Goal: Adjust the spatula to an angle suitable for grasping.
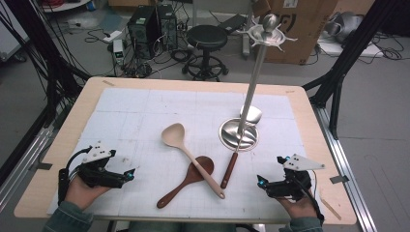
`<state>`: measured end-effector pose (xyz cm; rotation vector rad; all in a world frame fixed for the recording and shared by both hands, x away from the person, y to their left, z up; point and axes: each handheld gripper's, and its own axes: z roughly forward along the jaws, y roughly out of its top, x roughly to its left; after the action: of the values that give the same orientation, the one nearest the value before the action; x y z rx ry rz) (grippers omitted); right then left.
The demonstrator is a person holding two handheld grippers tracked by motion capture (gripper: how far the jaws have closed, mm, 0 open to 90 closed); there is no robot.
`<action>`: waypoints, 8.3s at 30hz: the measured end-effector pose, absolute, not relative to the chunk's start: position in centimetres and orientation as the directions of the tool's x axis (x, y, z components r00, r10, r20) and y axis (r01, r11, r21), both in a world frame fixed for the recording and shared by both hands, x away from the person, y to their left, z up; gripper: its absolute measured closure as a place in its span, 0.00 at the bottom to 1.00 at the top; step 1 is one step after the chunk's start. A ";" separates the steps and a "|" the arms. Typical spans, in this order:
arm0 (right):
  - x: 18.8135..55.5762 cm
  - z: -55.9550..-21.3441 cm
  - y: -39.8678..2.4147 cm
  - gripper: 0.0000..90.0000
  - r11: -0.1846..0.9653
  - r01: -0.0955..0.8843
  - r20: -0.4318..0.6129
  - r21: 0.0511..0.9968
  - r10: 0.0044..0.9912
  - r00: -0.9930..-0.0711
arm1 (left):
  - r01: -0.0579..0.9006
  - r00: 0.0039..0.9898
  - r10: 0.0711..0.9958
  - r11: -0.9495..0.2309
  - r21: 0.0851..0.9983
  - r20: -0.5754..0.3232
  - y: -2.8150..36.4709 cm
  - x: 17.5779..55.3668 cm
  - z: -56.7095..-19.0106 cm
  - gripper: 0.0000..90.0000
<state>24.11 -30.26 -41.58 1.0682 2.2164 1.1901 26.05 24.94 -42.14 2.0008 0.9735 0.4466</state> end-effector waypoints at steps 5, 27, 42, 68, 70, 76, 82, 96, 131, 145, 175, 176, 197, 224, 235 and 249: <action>24.5 -41.4 -30.0 0.00 0.354 0.429 0.004 0.831 0.767 -0.641 | 0.473 0.635 0.771 -0.346 0.810 -0.042 25.0 26.1 -42.2 0.02; 27.3 -40.5 -29.0 0.20 0.349 0.444 0.057 0.825 0.731 -0.680 | 0.473 0.631 0.775 -0.342 0.812 -0.042 25.0 26.2 -42.2 0.02; 30.2 -40.1 -27.4 0.53 0.375 0.436 0.076 0.818 0.681 -0.729 | 0.479 0.622 0.782 -0.331 0.813 -0.048 25.1 26.3 -42.3 0.02; 34.6 -41.7 -24.5 0.99 0.428 0.457 0.106 0.780 0.630 -0.769 | 0.482 0.620 0.783 -0.329 0.812 -0.050 25.3 26.5 -42.3 0.02; 34.7 -41.8 -24.5 0.99 0.427 0.462 0.110 0.777 0.632 -0.767 | 0.482 0.620 0.783 -0.329 0.812 -0.051 25.3 26.5 -42.3 0.02; 35.3 -42.2 -24.0 0.99 0.432 0.477 0.113 0.766 0.639 -0.761 | 0.482 0.621 0.782 -0.330 0.812 -0.052 25.3 26.5 -42.3 0.02; 35.7 -42.4 -23.6 0.99 0.444 0.482 0.107 0.756 0.642 -0.759 | 0.481 0.624 0.780 -0.333 0.811 -0.050 25.3 26.5 -42.3 0.02; 36.1 -43.0 -23.4 0.99 0.449 0.496 0.110 0.744 0.649 -0.753 | 0.481 0.623 0.780 -0.331 0.812 -0.051 25.3 26.5 -42.4 0.02; 36.2 -43.2 -23.5 0.99 0.463 0.502 0.103 0.730 0.652 -0.751 | 0.479 0.623 0.781 -0.330 0.813 -0.051 25.3 26.5 -42.3 0.02; 36.1 -43.3 -23.6 0.99 0.473 0.512 0.099 0.717 0.658 -0.746 | 0.480 0.624 0.779 -0.331 0.813 -0.051 25.4 26.5 -42.3 0.02; 35.8 -43.8 -25.0 0.99 0.470 0.543 0.106 0.696 0.681 -0.724 | 0.480 0.625 0.779 -0.332 0.812 -0.051 25.4 26.5 -42.4 0.02; 35.9 -43.8 -25.1 0.99 0.470 0.543 0.105 0.696 0.681 -0.725 | 0.480 0.625 0.779 -0.332 0.812 -0.051 25.4 26.5 -42.4 0.02; 35.1 -44.0 -26.2 0.99 0.474 0.558 0.105 0.681 0.691 -0.715 | 0.479 0.627 0.777 -0.336 0.811 -0.049 25.4 26.5 -42.4 0.02; 33.5 -43.4 -28.0 0.99 0.457 0.548 0.112 0.700 0.688 -0.717 | 0.478 0.629 0.776 -0.334 0.813 -0.051 25.3 26.5 -42.4 0.02; 33.2 -43.7 -26.9 1.00 0.468 0.541 0.138 0.699 0.653 -0.744 | 0.477 0.631 0.774 -0.336 0.812 -0.050 25.2 26.5 -42.3 0.02; 33.7 -43.8 -25.4 0.99 0.469 0.539 0.151 0.699 0.640 -0.753 | 0.477 0.631 0.774 -0.336 0.812 -0.051 25.3 26.6 -42.4 0.02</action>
<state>33.65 -25.44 -43.79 1.0407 2.5773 1.1542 26.57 25.25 -42.38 1.9981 0.9818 0.4400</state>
